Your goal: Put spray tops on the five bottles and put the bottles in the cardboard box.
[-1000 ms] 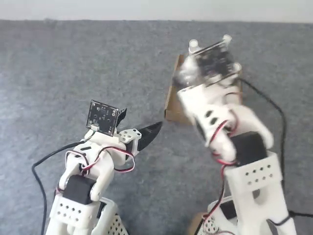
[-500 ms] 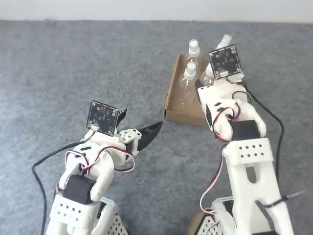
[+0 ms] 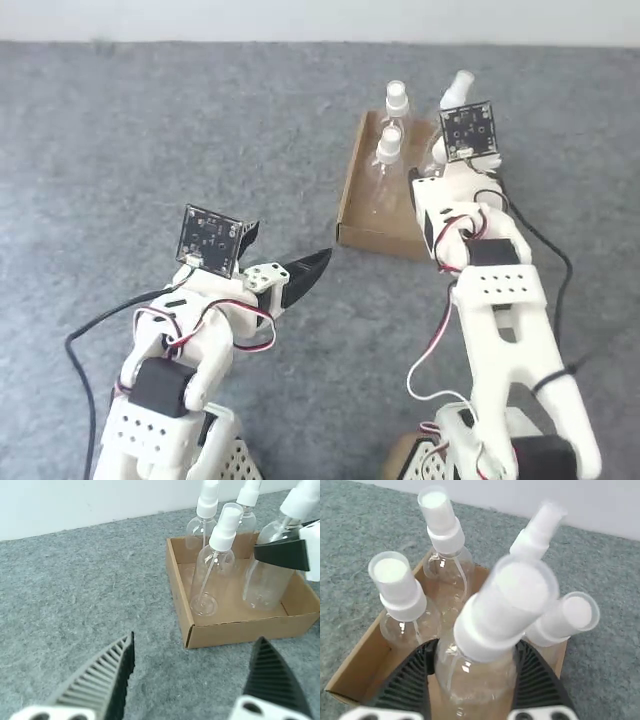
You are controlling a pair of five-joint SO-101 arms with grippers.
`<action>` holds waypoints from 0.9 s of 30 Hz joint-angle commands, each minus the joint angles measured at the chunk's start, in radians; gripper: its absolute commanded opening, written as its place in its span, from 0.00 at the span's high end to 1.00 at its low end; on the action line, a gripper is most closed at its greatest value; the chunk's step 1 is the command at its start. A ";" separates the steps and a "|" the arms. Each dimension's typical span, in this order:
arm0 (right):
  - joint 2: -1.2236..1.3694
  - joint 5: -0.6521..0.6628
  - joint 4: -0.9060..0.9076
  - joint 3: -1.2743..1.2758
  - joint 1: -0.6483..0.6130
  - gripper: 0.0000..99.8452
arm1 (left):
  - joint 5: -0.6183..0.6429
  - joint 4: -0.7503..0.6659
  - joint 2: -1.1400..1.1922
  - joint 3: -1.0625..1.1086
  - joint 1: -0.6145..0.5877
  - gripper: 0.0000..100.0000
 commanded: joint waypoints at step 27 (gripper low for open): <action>0.165 -0.104 -0.127 0.020 -0.001 0.99 | -0.005 -0.008 -0.014 -0.004 0.003 0.66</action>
